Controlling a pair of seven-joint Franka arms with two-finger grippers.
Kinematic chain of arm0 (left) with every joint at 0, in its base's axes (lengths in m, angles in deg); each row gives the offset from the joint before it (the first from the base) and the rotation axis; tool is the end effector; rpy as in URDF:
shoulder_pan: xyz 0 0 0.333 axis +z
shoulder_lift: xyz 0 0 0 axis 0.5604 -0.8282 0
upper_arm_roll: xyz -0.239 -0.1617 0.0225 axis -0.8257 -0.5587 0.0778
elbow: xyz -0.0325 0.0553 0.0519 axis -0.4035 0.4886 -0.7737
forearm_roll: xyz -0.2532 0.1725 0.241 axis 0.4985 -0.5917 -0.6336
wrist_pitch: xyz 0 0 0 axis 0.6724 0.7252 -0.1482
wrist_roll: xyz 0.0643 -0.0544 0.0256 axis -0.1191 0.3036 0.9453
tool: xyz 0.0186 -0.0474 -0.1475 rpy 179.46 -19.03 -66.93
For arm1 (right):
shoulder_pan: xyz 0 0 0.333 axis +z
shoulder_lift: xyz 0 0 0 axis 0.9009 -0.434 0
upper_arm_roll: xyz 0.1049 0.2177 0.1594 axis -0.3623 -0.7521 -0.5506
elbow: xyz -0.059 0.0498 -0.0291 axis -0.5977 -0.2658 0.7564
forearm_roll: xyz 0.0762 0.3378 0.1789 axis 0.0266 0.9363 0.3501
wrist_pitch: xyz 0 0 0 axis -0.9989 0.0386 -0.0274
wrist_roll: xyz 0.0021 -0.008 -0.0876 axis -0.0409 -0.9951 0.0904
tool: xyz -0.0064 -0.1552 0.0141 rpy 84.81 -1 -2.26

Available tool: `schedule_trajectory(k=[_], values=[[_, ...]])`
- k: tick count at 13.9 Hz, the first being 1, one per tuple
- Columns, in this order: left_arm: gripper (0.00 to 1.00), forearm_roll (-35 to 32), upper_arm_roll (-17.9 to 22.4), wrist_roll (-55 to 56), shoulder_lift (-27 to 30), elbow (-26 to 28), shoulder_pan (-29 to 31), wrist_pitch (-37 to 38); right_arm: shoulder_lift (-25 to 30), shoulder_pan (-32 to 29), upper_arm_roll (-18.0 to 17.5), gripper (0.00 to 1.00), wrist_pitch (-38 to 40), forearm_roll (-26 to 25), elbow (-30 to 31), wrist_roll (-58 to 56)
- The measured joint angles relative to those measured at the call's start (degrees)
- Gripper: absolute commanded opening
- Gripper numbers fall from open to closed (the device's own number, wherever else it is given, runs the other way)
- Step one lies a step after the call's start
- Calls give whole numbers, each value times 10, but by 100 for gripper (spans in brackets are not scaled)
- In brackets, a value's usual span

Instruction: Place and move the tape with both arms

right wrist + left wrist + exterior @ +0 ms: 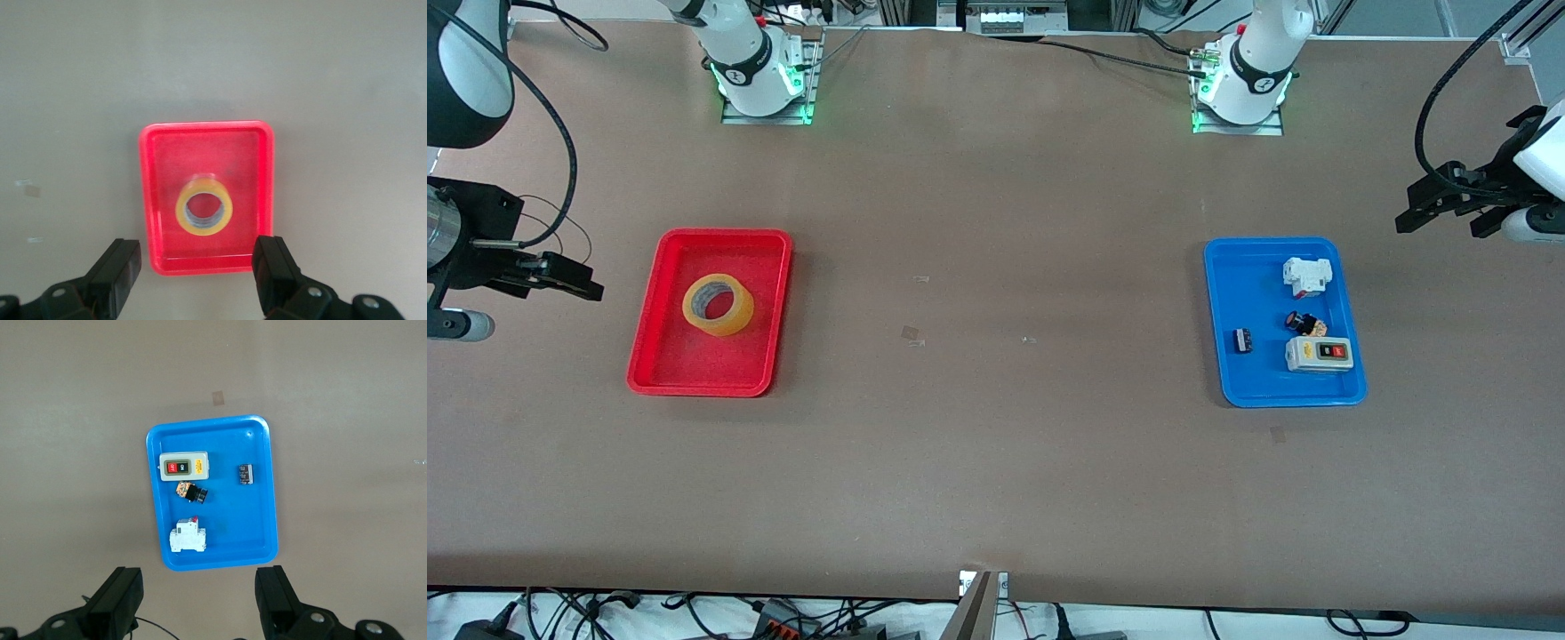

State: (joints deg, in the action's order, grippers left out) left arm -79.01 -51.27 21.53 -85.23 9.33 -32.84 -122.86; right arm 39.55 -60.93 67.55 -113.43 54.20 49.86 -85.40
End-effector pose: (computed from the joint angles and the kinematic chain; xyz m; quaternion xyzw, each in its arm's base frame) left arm 0.5472 0.0094 0.5365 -0.9995 0.0268 0.0154 0.0029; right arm 0.6236 0.0080 0.4940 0.9988 -0.0277 -0.0350 0.0197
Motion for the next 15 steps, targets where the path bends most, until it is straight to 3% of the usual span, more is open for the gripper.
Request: schedule_trajectory(k=[4,15], values=[[100,0,-3,0,0,-10,0,4,-2,-13,3,100,-5,27,-6,-7],[100,0,-7,1,0,-30,-1,11,4,-37,-6,99,-18,27,-16,-43]])
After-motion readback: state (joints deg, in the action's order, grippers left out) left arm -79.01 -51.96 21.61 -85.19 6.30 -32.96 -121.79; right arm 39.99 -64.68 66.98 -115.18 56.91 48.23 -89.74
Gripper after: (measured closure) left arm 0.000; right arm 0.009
